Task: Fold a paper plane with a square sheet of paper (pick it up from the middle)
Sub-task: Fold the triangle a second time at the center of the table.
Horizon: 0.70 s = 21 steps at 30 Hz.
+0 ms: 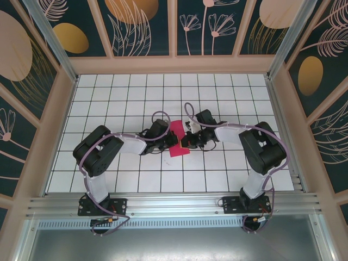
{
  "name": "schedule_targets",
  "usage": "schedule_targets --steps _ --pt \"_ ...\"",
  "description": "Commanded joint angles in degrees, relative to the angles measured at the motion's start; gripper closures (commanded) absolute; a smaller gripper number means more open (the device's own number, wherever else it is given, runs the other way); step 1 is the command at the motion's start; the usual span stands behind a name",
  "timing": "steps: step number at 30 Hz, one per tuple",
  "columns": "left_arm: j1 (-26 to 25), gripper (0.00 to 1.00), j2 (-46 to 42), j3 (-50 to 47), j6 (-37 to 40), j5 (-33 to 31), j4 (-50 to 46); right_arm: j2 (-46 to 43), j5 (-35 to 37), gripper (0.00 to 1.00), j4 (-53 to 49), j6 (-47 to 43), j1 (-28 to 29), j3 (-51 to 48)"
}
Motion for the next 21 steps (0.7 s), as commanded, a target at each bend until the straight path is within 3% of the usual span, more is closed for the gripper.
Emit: schedule_targets --steps 1,8,21 --pt "0.16 0.92 1.26 -0.38 0.36 -0.86 -0.64 3.70 0.59 1.00 -1.73 -0.07 -0.05 2.29" --pt "0.18 0.92 1.34 -0.20 0.46 -1.47 -1.26 5.86 0.90 1.00 -2.58 -1.50 -0.44 0.09" --pt "0.17 0.93 1.77 -0.71 0.94 -2.93 -3.12 -2.09 -2.90 1.00 -5.32 -5.22 -3.90 -6.82"
